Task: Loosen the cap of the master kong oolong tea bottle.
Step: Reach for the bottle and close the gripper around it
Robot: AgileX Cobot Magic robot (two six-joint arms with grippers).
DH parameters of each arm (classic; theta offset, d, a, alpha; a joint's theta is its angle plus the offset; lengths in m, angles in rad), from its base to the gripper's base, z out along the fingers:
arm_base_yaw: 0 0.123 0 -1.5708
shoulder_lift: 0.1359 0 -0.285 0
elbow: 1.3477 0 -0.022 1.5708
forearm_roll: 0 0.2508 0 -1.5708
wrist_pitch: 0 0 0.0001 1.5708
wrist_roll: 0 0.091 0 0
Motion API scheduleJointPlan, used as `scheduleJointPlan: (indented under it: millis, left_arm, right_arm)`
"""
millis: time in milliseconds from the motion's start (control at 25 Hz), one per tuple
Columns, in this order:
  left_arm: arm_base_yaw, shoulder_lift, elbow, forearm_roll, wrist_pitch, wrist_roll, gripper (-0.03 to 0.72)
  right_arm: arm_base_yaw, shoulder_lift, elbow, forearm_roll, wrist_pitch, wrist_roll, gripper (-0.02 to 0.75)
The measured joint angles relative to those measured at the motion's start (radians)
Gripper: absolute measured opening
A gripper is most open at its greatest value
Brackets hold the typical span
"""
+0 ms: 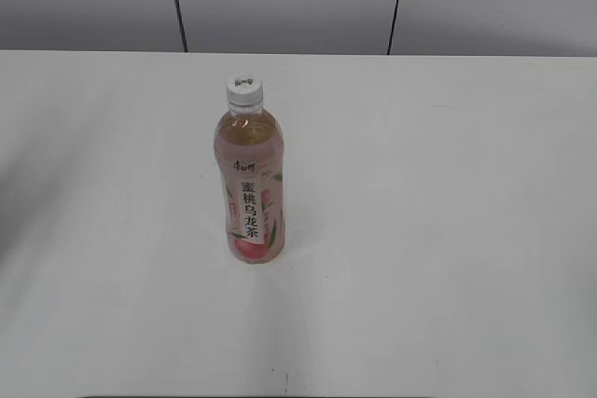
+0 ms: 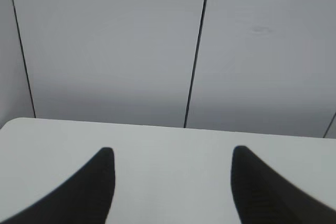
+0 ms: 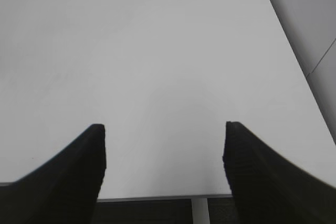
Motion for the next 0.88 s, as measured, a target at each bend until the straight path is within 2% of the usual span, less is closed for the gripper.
scheduleJointPlan:
  millis: [80,320,600,880]
  left_arm:
    - [-0.013,0.061,0.000,0.019,-0.049,0.000,0.433]
    - [-0.117,0.235,0.000,0.041,-0.220,0.000,0.433]
    - [-0.205,0.436,0.000,0.067,-0.348,0.000,0.433]
    - [-0.230,0.587,0.000,0.073,-0.470,-0.005,0.433]
  right_arm:
    - [0.000,0.000,0.000,0.000,0.000,0.000,0.531]
    - [0.000,0.000,0.000,0.000,0.000,0.000,0.531]
    - [0.000,0.000,0.000,0.000,0.000,0.000,0.531]
    - [0.000,0.000,0.000,0.000,0.000,0.000,0.531]
